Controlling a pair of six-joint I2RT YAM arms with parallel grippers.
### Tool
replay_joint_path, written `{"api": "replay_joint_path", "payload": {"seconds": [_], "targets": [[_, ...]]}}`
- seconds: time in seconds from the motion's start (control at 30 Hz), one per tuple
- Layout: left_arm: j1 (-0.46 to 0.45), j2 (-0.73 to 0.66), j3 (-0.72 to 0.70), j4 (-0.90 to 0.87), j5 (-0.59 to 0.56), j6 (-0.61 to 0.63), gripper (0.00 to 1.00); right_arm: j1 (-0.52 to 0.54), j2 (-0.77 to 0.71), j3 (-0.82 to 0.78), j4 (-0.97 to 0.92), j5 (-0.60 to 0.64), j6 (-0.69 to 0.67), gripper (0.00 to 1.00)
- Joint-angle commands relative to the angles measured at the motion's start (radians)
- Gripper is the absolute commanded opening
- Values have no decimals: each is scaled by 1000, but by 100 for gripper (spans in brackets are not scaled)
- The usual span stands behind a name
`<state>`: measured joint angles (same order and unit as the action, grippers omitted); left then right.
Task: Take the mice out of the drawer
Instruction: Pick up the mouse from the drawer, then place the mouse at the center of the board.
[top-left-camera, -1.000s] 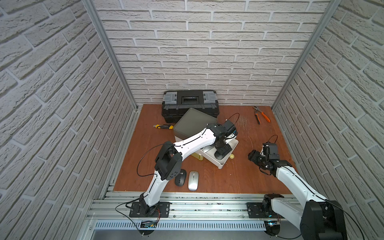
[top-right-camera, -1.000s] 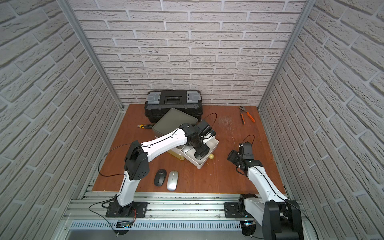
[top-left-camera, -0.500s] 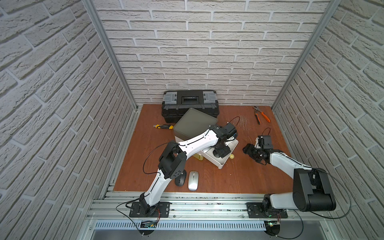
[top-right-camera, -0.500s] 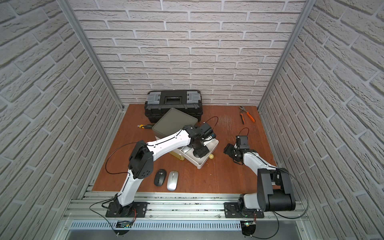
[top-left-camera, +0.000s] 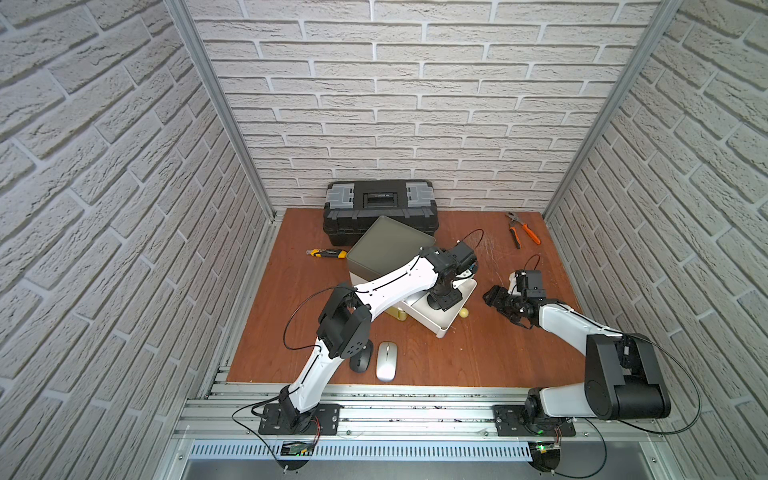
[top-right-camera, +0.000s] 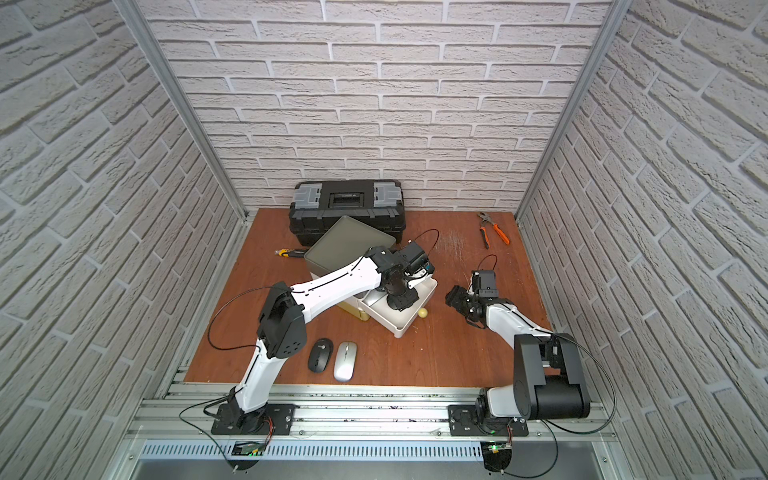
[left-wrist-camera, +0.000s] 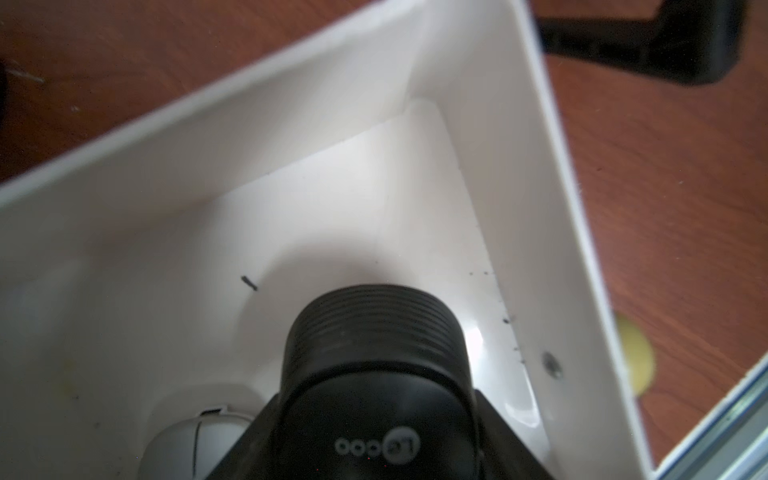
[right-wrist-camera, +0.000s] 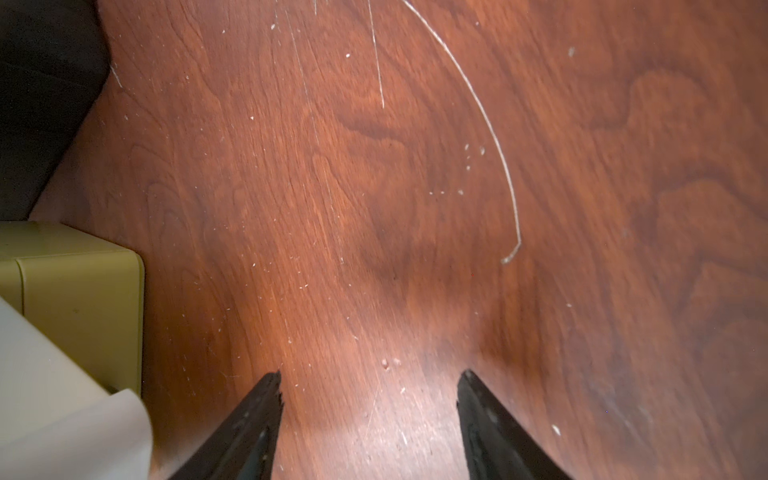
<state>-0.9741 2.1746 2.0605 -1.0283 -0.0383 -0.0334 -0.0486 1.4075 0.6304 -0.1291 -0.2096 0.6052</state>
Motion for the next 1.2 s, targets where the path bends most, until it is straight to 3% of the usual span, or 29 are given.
{"api": "replay_joint_path", "payload": {"seconds": [0.0,0.13,0.3,0.67,0.8,0.93,1.17], "targets": [[-21,-104,76,-73,33,12,43,-4,13,21,42,-20,-8,68],[-40,-221,2,-88,8,-33,43,-3,13,30,47,-35,-5,68],[-46,-460,-296,-87,-41,-198,43,-3,18,39,52,-53,-3,68],[-87,-977,-1035,30,-150,-747,45,-2,14,38,45,-72,-14,68],[-82,-1074,-1187,9,-262,-938,46,-2,14,38,47,-78,-15,68],[-29,-1129,-1239,-58,-362,-1067,49,-2,21,34,57,-97,-10,68],[161,-1205,-1373,-63,-333,-1136,56,0,0,22,55,-88,-16,68]]}}
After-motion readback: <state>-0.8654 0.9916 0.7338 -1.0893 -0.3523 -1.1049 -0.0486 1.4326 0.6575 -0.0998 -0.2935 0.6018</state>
